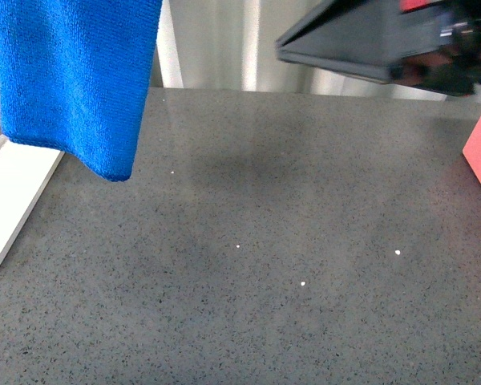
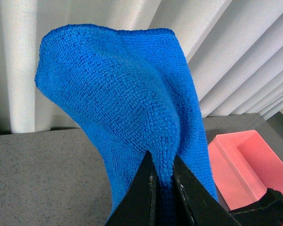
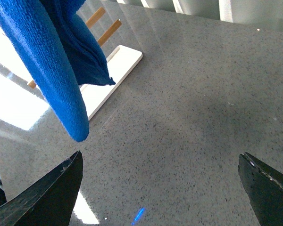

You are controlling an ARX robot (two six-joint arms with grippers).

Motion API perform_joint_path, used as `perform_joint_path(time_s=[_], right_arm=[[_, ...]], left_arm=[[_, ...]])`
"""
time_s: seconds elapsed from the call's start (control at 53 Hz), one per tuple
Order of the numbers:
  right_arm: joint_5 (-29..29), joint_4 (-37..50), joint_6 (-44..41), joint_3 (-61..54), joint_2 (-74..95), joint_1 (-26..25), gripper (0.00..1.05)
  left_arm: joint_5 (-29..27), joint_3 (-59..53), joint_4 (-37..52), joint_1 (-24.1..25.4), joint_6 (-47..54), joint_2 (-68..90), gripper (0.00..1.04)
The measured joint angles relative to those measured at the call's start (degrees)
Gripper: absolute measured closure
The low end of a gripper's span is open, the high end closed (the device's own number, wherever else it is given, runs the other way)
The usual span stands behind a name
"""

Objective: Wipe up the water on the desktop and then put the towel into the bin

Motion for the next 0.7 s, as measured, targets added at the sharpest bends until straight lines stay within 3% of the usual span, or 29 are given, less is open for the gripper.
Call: perform_joint_path(time_s=[0.17, 0.472, 0.699], right_arm=[[1.9, 0.1, -0.9, 5.0, 5.4, 4.5, 0.07], [-2.7, 5.4, 1.0, 12.9, 10.1, 8.7, 0.07], [-2.9, 5.4, 2.0, 20.9, 17.0, 11.1, 0.07]], left_arm=[[0.0, 0.0, 0.0, 0.0, 0.0, 0.0, 1.01], [0.0, 0.0, 0.0, 0.0, 0.0, 0.0, 1.01], [0.0, 0.0, 0.0, 0.0, 0.0, 0.0, 1.01]])
